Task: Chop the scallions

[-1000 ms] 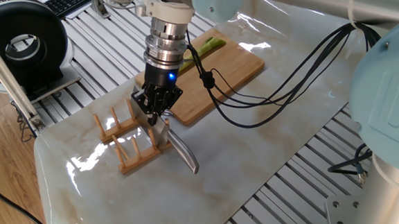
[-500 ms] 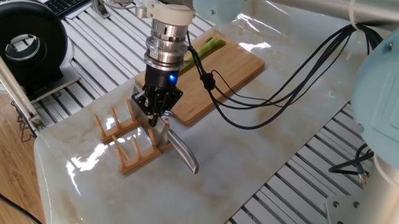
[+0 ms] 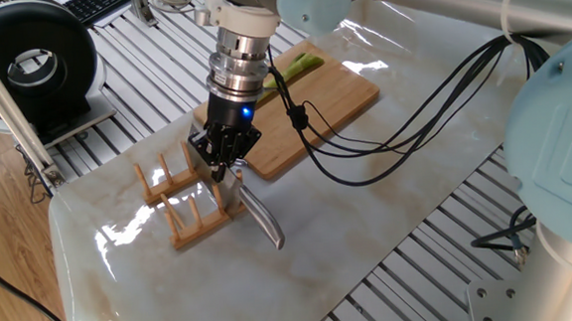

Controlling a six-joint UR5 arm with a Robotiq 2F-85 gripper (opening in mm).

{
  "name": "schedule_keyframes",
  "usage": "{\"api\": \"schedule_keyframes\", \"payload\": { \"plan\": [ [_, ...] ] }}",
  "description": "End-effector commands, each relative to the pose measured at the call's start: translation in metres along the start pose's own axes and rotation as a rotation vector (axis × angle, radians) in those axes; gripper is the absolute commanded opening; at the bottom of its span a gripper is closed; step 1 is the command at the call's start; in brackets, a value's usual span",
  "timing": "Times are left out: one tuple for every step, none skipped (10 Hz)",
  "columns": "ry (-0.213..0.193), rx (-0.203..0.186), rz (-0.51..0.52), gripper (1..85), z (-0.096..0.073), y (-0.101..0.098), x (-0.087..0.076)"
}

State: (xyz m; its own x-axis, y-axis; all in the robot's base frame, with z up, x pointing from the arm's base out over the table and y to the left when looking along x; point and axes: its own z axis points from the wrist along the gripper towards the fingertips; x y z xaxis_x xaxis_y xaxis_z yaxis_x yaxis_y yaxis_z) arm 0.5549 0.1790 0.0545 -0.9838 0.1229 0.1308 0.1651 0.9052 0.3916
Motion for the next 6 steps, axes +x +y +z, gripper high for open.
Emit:
{"api": "schedule_keyframes", "payload": {
  "plan": [
    [-0.001,-0.009,0.002,16.7,-0.0013,0.0011,-0.0005],
    [-0.001,-0.009,0.003,16.3,-0.0006,0.0012,0.0000],
    [-0.002,-0.005,0.005,15.3,-0.0004,-0.0008,0.0000],
    [0.000,-0.006,0.008,10.7,-0.0003,-0.0016,0.0006],
    [0.012,-0.004,0.016,1.3,-0.0007,-0.0024,0.0038],
    [0.016,-0.008,0.012,1.3,-0.0023,-0.0013,0.0050]
  ]
}}
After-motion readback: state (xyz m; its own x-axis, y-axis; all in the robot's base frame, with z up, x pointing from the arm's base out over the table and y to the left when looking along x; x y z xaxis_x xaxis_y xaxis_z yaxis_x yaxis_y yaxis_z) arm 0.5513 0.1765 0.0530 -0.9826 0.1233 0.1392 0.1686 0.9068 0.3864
